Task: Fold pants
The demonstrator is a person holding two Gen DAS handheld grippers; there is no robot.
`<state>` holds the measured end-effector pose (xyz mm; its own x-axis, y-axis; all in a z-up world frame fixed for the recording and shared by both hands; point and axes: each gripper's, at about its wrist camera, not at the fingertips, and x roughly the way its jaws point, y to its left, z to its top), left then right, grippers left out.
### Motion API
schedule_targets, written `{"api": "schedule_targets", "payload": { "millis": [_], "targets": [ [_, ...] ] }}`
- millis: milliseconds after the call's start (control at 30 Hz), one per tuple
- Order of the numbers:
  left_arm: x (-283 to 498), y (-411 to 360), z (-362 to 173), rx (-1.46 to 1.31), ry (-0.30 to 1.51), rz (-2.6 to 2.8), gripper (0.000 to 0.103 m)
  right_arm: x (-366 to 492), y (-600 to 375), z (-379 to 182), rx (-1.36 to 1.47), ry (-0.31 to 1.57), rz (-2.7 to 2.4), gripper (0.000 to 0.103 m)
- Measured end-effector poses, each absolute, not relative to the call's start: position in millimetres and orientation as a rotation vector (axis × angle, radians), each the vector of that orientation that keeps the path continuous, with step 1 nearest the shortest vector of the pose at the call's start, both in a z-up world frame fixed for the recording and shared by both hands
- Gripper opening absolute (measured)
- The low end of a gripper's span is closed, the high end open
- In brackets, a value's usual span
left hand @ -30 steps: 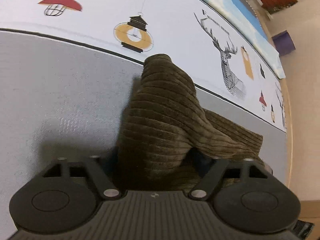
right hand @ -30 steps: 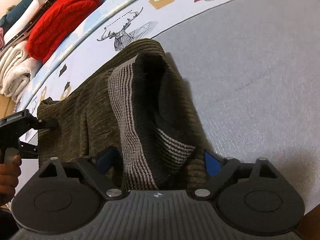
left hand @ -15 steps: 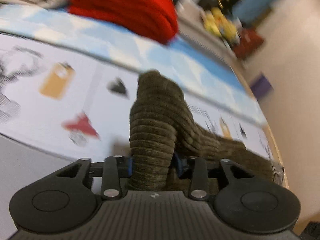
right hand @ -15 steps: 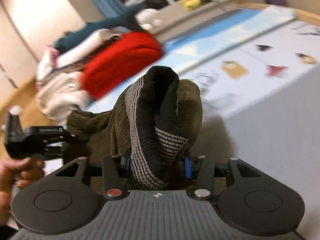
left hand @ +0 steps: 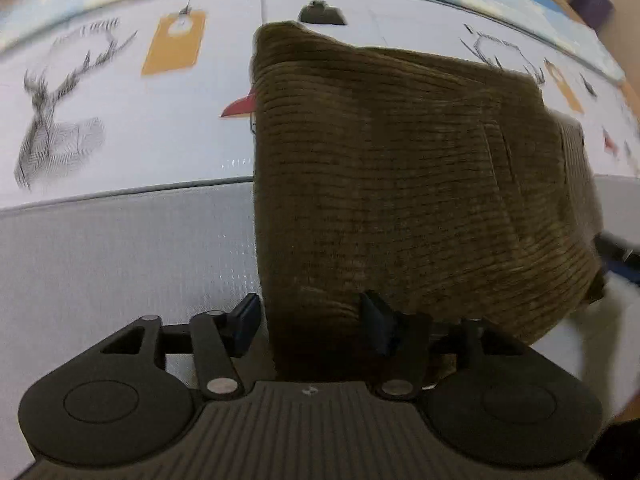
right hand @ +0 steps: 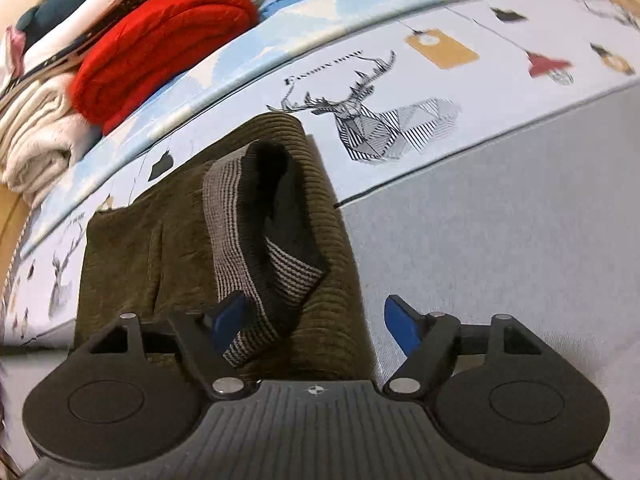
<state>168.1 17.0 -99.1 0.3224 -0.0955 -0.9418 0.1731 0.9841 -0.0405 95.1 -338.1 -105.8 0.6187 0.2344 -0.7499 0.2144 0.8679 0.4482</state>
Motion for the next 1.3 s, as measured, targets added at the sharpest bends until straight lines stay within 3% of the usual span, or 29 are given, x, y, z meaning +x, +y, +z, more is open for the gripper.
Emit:
{"api": "schedule_targets", "payload": {
  "millis": [100, 133, 233, 300, 367, 433, 500, 633, 733, 1300],
  "targets": [
    [150, 16, -70, 0.104, 1.101, -0.122, 0.067, 88, -328, -88, 0.453, 0.9, -0.033, 0.076],
    [140, 17, -56, 0.105, 1.041, -0.11, 0.075, 81, -324, -74, 0.404, 0.875, -0.039, 0.074],
    [106, 16, -12, 0.095, 0.894, -0.132, 0.084, 53, -313, -26, 0.295, 0.741, 0.01, 0.074],
    [75, 11, 13, 0.11, 0.788, -0.14, 0.087, 28, -305, 2, 0.226, 0.647, 0.038, 0.078],
    [37, 4, 33, 0.137, 0.673, -0.135, 0.092, 0, -300, 22, 0.177, 0.573, 0.059, 0.088],
    [4, -3, 43, 0.133, 0.603, -0.12, 0.099, -26, -295, 33, 0.142, 0.517, 0.069, 0.092],
    [-21, -12, 41, 0.106, 0.568, -0.108, 0.099, -51, -289, 34, 0.117, 0.478, 0.068, 0.093],
    [-64, -23, 23, 0.114, 0.542, -0.081, 0.099, -87, -276, 29, 0.171, 0.443, 0.048, 0.094],
    [-67, -30, 11, 0.075, 0.637, -0.118, 0.099, -94, -262, 20, 0.187, 0.489, 0.033, 0.096],
    [-29, -19, -17, 0.006, 0.808, -0.009, 0.102, -72, -237, -4, 0.129, 0.655, 0.014, 0.095]
  ]
}}
